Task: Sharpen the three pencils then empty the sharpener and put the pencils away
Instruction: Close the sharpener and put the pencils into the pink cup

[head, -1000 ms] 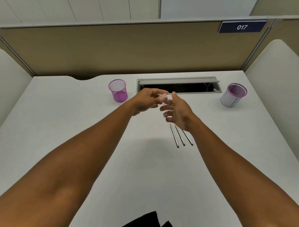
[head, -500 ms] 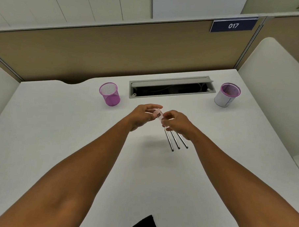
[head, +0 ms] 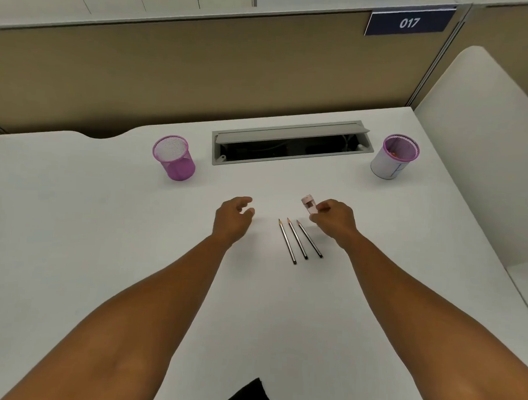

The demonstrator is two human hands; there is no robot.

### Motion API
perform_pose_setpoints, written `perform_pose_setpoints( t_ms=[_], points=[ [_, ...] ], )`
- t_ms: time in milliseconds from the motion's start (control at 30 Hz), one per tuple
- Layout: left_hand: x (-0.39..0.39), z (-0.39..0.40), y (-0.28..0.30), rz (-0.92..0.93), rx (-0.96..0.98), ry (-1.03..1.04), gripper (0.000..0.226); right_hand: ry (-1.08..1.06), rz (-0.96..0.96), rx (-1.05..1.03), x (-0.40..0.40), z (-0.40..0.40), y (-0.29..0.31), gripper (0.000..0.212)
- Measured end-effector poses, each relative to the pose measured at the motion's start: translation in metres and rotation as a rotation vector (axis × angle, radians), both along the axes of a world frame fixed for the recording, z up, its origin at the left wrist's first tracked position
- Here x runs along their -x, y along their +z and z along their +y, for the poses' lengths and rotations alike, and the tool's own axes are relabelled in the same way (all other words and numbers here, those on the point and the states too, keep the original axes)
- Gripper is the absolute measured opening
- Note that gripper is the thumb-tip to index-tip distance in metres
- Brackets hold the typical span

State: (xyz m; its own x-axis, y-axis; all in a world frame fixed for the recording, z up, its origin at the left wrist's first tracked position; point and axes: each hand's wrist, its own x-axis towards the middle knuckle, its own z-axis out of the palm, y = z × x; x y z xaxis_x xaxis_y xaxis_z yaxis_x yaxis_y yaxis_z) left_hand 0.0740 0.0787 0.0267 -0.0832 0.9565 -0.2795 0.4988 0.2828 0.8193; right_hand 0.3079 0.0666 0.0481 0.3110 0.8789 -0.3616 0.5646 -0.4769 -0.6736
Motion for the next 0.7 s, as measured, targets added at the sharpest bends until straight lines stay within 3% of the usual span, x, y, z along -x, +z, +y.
perform_pose_setpoints(
  t_ms=[233, 467, 700],
  points=[
    [0.022, 0.002, -0.029, 0.282, -0.113, 0.061, 0.042, -0.031, -0.085, 0.045, -0.009, 0.011, -0.020, 0.030],
    [0.039, -0.001, -0.057, 0.628, -0.095, -0.087, 0.055, -0.044, -0.109, 0.105, -0.008, 0.015, -0.039, 0.020],
    [0.039, -0.009, -0.072, 0.712, -0.052, -0.146, 0.059, 0.011, -0.147, 0.169, -0.010, 0.017, -0.049, 0.024]
  ],
)
